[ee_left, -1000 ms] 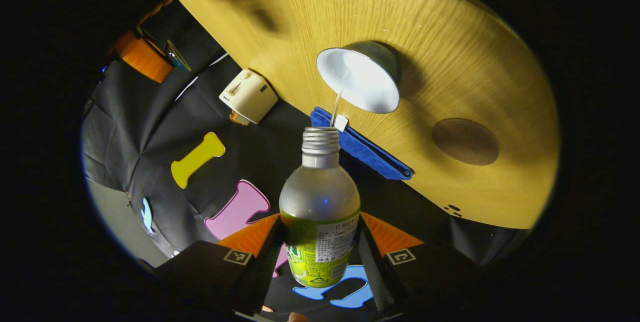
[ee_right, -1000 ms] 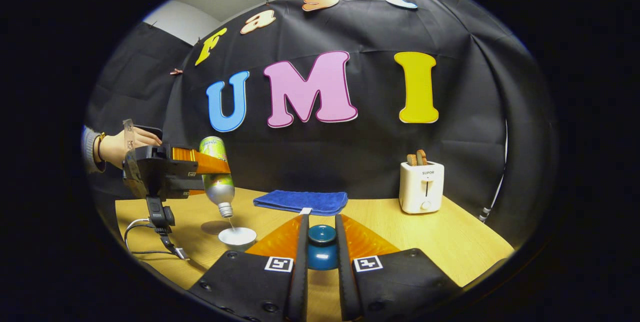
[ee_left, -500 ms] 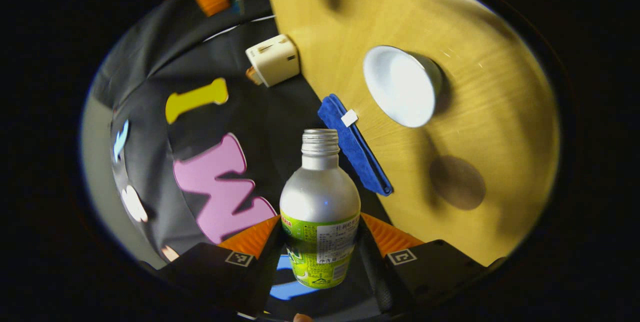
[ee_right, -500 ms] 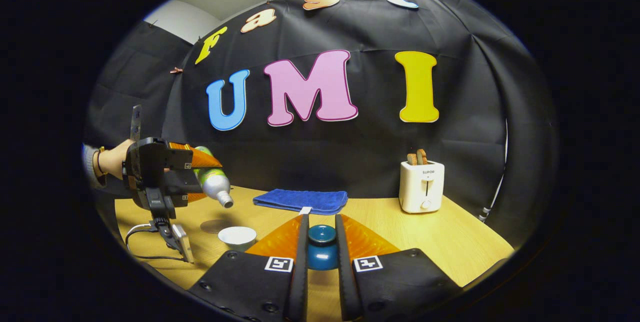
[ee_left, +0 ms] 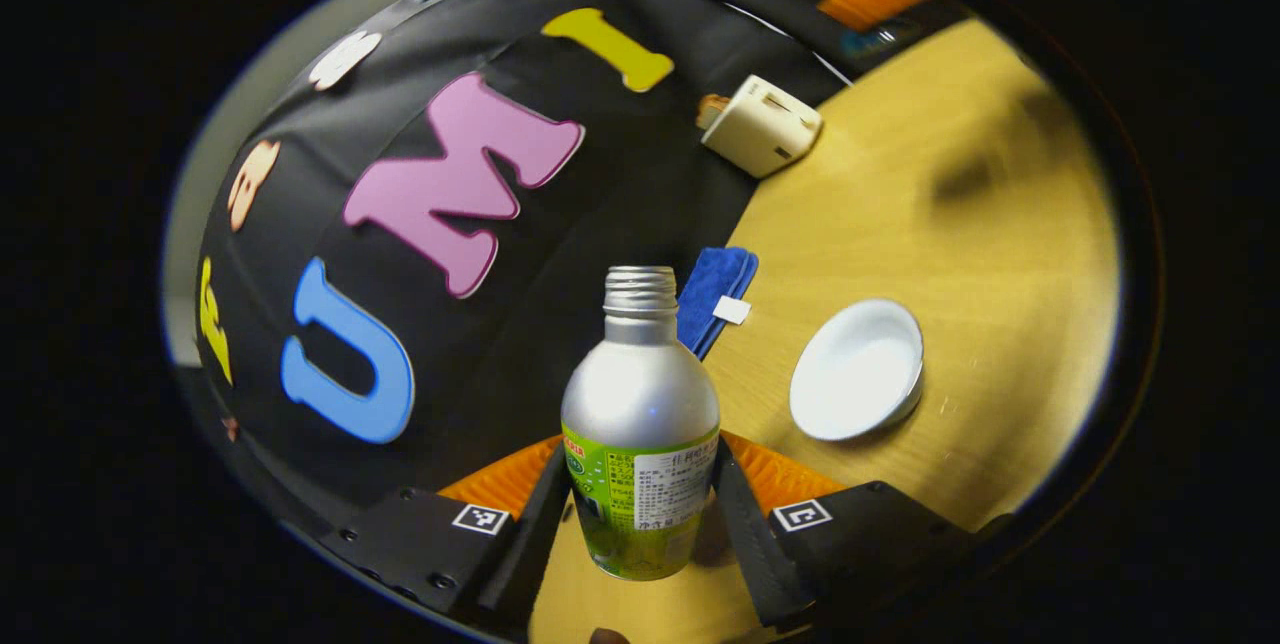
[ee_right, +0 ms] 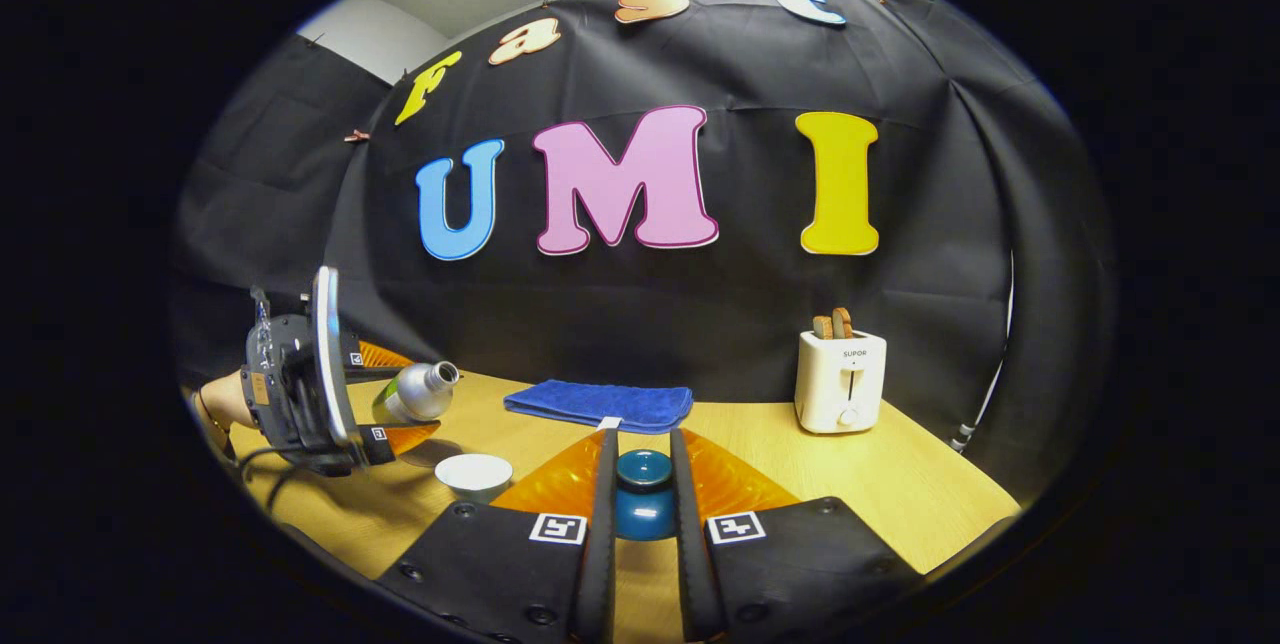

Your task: Open the teacup lid with one hand, grasp the water bottle and pour water into the teacup with the other hand; after pouring, place the water bottle on the coaster and then close the teacup lid.

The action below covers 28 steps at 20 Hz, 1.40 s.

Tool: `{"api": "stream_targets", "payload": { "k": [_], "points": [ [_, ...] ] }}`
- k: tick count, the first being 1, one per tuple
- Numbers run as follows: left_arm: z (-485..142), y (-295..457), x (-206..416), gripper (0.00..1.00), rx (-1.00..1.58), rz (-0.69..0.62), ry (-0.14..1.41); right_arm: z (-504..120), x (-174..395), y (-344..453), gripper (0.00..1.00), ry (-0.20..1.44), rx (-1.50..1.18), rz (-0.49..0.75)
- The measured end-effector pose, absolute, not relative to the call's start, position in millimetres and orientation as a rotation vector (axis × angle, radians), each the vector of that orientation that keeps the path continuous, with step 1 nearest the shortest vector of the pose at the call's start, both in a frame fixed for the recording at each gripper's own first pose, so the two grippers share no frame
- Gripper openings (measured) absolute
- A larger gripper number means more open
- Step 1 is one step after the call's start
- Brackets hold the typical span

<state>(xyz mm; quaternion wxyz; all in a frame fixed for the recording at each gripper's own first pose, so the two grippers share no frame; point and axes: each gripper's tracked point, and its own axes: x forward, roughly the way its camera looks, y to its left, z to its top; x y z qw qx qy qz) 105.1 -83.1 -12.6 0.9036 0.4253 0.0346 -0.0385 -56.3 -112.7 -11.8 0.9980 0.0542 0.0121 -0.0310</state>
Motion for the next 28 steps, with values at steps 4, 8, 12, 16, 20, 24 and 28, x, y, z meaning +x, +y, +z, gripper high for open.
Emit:
{"api": "stream_targets", "payload": {
  "k": [4,8,12,16,20,24,28],
  "points": [
    [14,-72,100,0.8,0.515,-0.051,0.04,-11,-56,-113,0.24,0.025,0.111,-0.063],
    [26,-44,110,0.8,0.296,-0.015,0.007,-11,-56,-111,0.24,0.027,0.11,-0.059],
    [23,-19,128,0.8,0.168,0.034,-0.018,-12,-56,-110,0.29,0.028,0.108,-0.06],
    [8,-11,139,0.81,0.06,0.036,0.009,-14,-55,-109,0.29,0.033,0.103,-0.057],
    [2,-11,145,0.82,0.032,0.028,0.017,-15,-54,-109,0.29,0.037,0.104,-0.056],
    [-5,-16,148,0.83,0.024,0.017,0.041,-14,-54,-110,0.29,0.035,0.109,-0.056],
    [-2,-14,141,0.89,0.013,0.027,0.04,-16,-54,-107,0.24,0.038,0.112,-0.049]
  ]
}}
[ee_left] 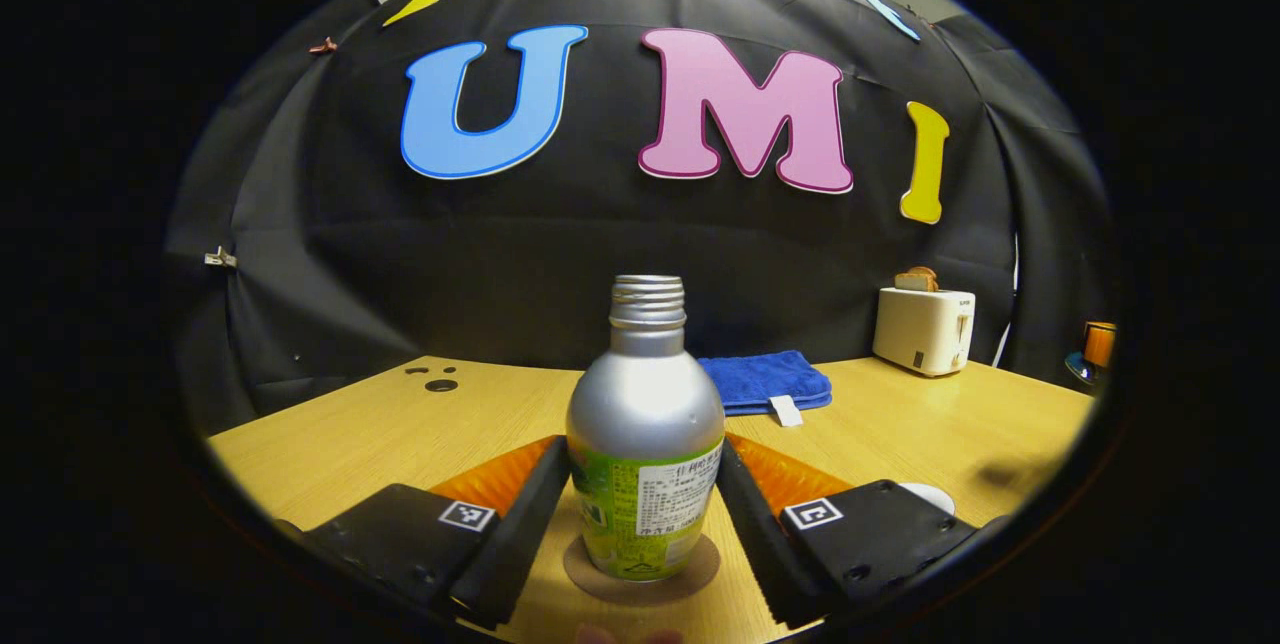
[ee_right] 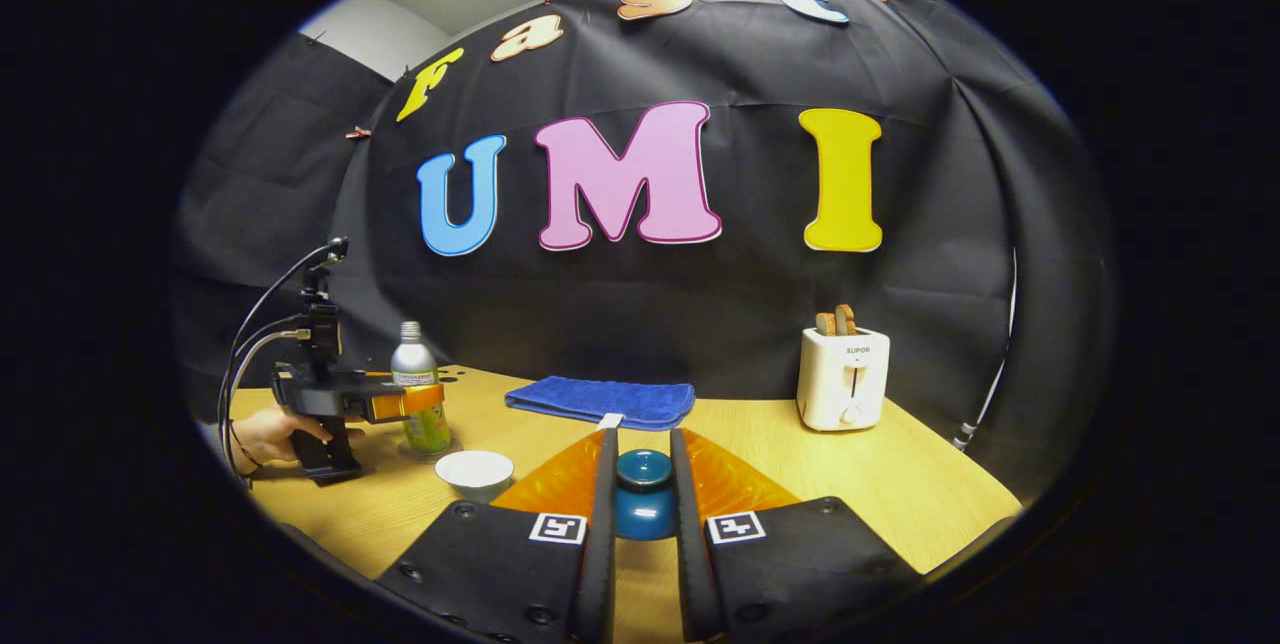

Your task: Open the teacup lid with one hand, grasp the water bottle and pour water into the teacup with the other hand; after pouring, place the water bottle on the coaster and then close the teacup lid.

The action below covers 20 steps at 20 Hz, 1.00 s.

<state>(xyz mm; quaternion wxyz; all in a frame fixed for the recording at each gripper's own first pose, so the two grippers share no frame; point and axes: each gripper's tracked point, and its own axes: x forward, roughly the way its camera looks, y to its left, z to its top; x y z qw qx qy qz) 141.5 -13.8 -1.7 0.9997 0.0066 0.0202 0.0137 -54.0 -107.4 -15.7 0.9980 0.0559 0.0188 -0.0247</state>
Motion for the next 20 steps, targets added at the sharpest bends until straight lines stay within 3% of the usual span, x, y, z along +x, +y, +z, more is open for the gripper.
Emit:
{"api": "stream_targets", "payload": {
  "k": [1,2,7,8,9,14,20],
  "points": [
    [-1,-13,138,0.96,0.014,0.03,0.047,-16,-54,-105,0.24,0.038,0.115,-0.043],
    [-1,-12,133,0.96,0.016,0.036,0.06,-16,-53,-102,0.29,0.037,0.121,-0.037],
    [1,-4,99,0.96,0.02,0.039,0.086,-12,-47,-64,0.29,0.027,0.138,0.023],
    [5,0,92,0.96,0.037,0.048,0.076,-15,-42,-54,0.24,0.04,0.136,0.04],
    [6,4,86,0.96,0.053,0.053,0.069,-18,-36,-42,0.29,0.054,0.137,0.061],
    [-4,11,69,0.96,0.019,0.036,0.078,-27,3,21,0.29,0.11,0.206,0.158],
    [-22,37,61,0.97,0.048,0.089,0.103,-61,39,57,0.29,0.217,0.184,0.164]
  ]
}}
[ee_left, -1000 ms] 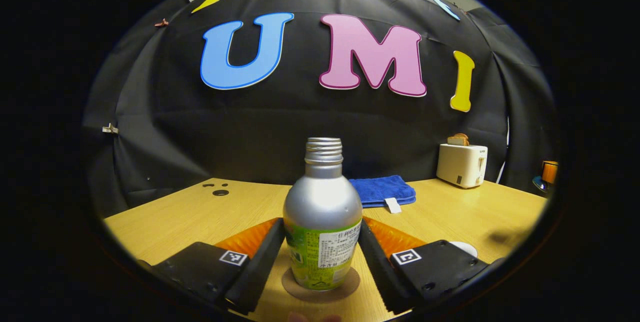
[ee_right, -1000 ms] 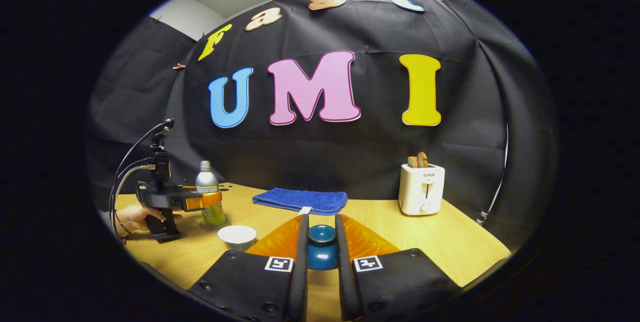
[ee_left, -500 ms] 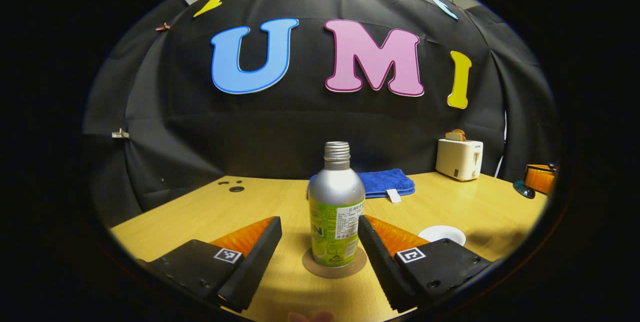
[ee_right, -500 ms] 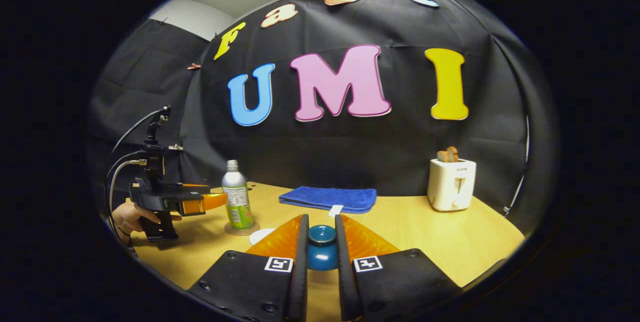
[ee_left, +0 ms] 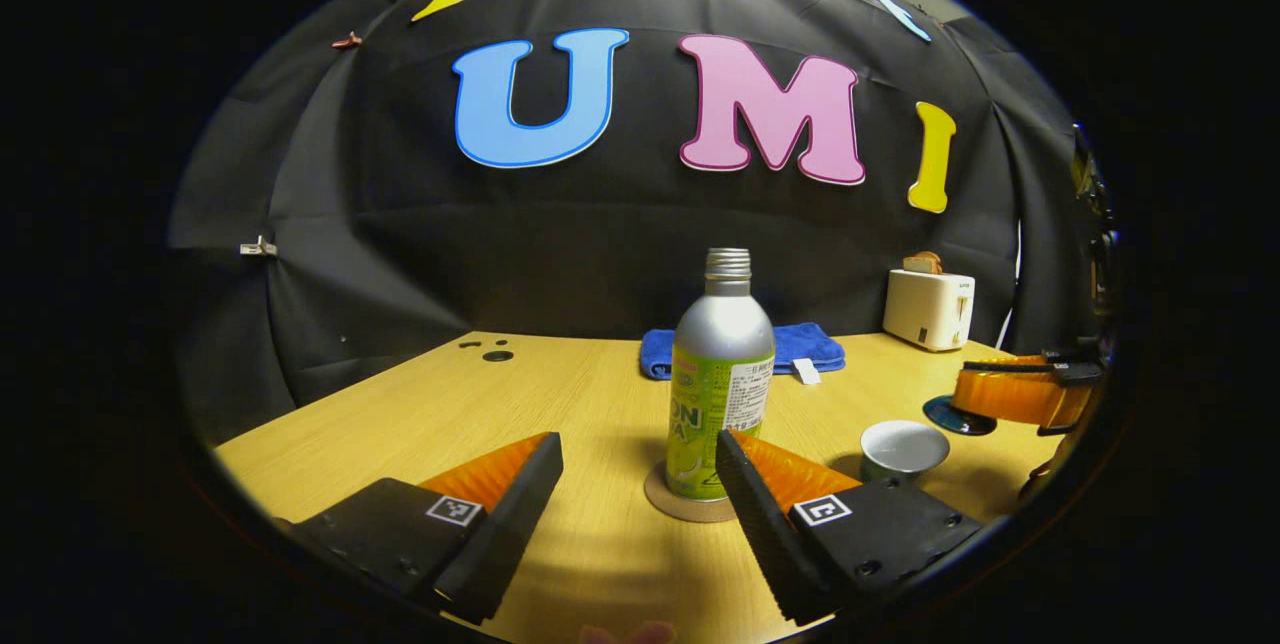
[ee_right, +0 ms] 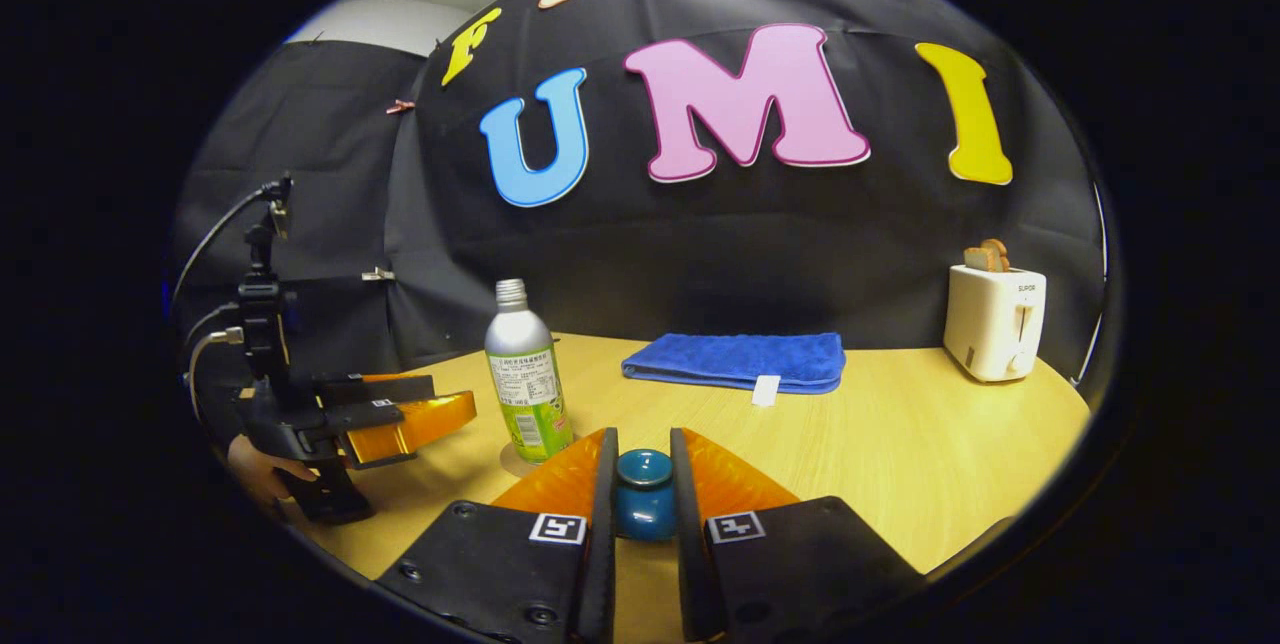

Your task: Open the teacup lid with one hand, grasp the water bottle and pour water into the teacup with the other hand; after pouring, place the water bottle on the coaster and then close the teacup lid.

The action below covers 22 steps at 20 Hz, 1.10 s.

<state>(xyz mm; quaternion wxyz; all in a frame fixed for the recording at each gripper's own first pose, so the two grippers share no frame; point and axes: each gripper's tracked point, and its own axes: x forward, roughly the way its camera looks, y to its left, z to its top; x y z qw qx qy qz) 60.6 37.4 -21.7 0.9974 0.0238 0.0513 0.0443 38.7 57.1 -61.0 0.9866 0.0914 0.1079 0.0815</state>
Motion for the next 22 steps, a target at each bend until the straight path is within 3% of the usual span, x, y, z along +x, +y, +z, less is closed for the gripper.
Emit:
{"api": "stream_targets", "payload": {
  "k": [5,6,7,13,14,15,17,18,19,21,22],
  "points": [
    [-6,37,56,0.98,0.095,0.073,0.054,-80,55,58,0.29,0.258,0.15,0.131],
    [-5,37,56,0.97,0.1,0.07,0.05,-82,56,60,0.24,0.26,0.156,0.132],
    [-5,38,56,0.96,0.103,0.07,0.051,-84,58,61,0.29,0.268,0.155,0.132],
    [-8,42,57,0.95,0.103,0.074,0.058,-91,58,67,0.3,0.291,0.14,0.15],
    [-9,42,57,0.95,0.102,0.073,0.06,-91,58,66,0.26,0.293,0.14,0.147],
    [-10,42,57,0.95,0.101,0.071,0.063,-91,58,65,0.34,0.294,0.137,0.143],
    [-10,41,58,0.95,0.098,0.07,0.062,-88,56,64,0.34,0.291,0.139,0.145],
    [-9,41,58,0.96,0.096,0.069,0.06,-85,55,64,0.39,0.285,0.142,0.145],
    [-10,41,57,0.95,0.096,0.071,0.059,-79,54,62,0.53,0.266,0.147,0.144],
    [-7,40,56,0.95,0.094,0.071,0.052,-61,50,56,0.65,0.215,0.152,0.129],
    [-5,40,56,0.96,0.092,0.07,0.046,-54,46,51,0.75,0.19,0.151,0.117]
  ]
}}
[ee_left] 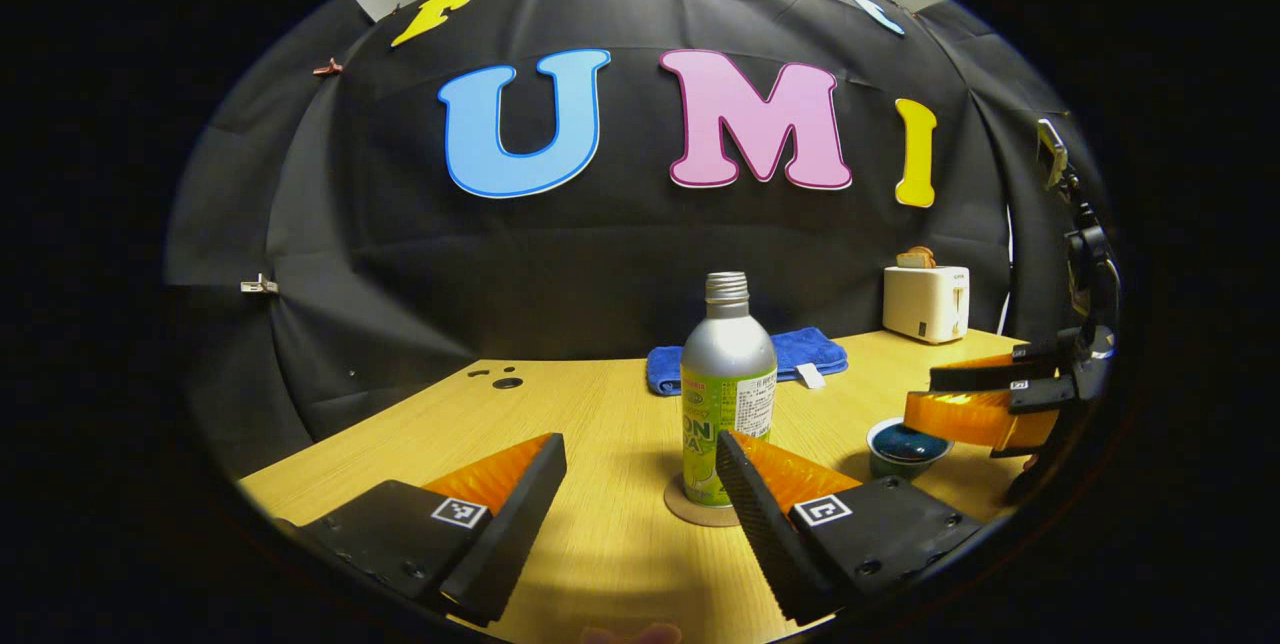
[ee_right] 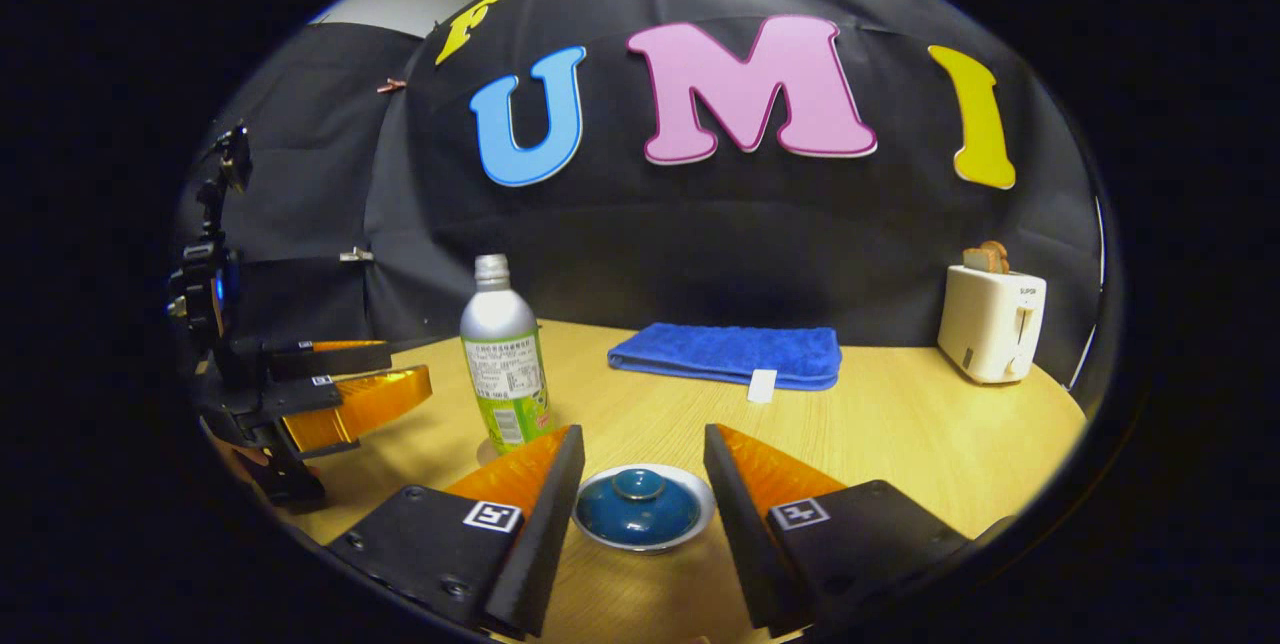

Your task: Open the teacup lid with one hand, grasp the water bottle and pour water into the teacup with the other hand; after pouring, place the water bottle on the coaster and then close the teacup lid.

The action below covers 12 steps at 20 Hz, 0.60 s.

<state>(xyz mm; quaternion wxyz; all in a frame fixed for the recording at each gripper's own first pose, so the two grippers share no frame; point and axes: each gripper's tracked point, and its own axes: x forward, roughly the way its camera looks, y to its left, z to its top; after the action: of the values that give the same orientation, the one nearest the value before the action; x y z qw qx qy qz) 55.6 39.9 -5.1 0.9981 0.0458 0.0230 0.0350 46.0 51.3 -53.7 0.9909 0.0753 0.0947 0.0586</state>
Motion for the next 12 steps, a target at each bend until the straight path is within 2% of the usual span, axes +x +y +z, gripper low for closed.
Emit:
{"api": "stream_targets", "payload": {
  "k": [2,7,9,12],
  "points": [
    [-3,35,55,0.95,0.086,0.06,0.037,-37,36,41,0.81,0.138,0.143,0.092],
    [0,17,53,0.95,0.057,0.017,0.027,-5,5,17,0.85,0.038,0.131,0.047],
    [4,10,51,0.95,0.057,0.007,0.019,4,-7,3,0.91,0.007,0.123,0.022],
    [11,-2,46,0.95,0.059,-0.014,0.006,12,-21,-14,0.93,-0.017,0.135,-0.009]
  ]
}}
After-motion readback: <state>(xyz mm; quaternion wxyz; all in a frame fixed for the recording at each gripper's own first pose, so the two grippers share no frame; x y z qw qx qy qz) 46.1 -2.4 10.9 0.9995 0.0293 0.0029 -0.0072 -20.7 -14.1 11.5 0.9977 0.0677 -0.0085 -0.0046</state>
